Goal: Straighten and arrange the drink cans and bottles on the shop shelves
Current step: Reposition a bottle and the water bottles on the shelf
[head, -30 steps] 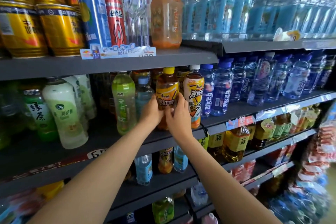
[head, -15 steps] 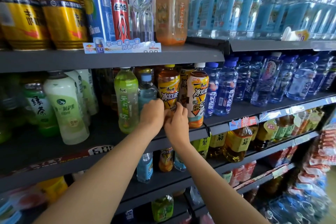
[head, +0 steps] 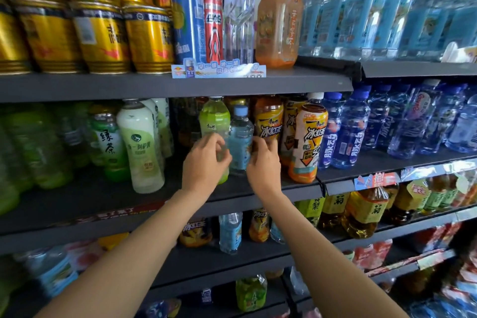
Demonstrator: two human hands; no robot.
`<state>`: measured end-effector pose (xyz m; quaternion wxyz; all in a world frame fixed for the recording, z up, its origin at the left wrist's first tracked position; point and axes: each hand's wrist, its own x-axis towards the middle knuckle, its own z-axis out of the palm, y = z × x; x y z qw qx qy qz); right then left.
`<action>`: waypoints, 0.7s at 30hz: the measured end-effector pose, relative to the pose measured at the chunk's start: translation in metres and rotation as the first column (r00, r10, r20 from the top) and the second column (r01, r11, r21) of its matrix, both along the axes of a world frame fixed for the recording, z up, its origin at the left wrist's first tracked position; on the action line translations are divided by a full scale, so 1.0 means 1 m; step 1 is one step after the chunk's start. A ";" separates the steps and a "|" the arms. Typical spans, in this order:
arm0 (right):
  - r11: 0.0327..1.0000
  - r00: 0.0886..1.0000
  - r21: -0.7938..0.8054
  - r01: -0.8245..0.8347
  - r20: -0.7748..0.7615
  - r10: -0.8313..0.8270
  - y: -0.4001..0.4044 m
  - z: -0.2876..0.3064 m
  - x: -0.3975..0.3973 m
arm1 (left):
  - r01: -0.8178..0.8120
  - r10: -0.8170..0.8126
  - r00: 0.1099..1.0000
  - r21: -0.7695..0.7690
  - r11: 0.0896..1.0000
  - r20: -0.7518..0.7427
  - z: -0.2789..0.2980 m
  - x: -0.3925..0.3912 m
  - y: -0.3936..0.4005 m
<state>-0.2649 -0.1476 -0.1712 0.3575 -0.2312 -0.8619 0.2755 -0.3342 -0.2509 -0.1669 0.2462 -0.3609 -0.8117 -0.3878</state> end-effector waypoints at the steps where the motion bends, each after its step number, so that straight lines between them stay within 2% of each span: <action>1: 0.999 0.999 0.047 -0.026 -0.023 0.027 -0.001 0.006 -0.004 | -0.039 0.039 0.999 0.027 0.999 0.015 0.001 -0.002 -0.002; 4: 0.990 0.997 0.136 -0.037 0.065 0.029 0.000 0.025 -0.021 | -0.133 0.125 0.986 0.070 0.989 0.107 0.007 -0.008 -0.002; 7: 0.986 0.980 0.161 -0.043 0.199 0.010 0.005 0.032 -0.036 | -0.161 0.153 0.969 0.030 0.986 0.193 0.009 -0.010 0.000; 10: 0.987 0.963 0.154 -0.049 0.269 0.006 0.006 0.032 -0.042 | -0.162 0.160 0.969 -0.006 0.987 0.189 0.011 -0.011 0.000; 17: 0.965 0.984 0.243 0.100 0.121 -0.132 -0.004 0.028 -0.023 | -0.130 0.144 0.974 -0.093 0.987 0.174 0.010 0.000 -0.001; 21: 0.975 0.977 0.087 0.206 0.034 -0.210 -0.016 0.020 -0.017 | -0.046 0.094 0.968 -0.206 0.978 0.233 0.005 0.009 -0.006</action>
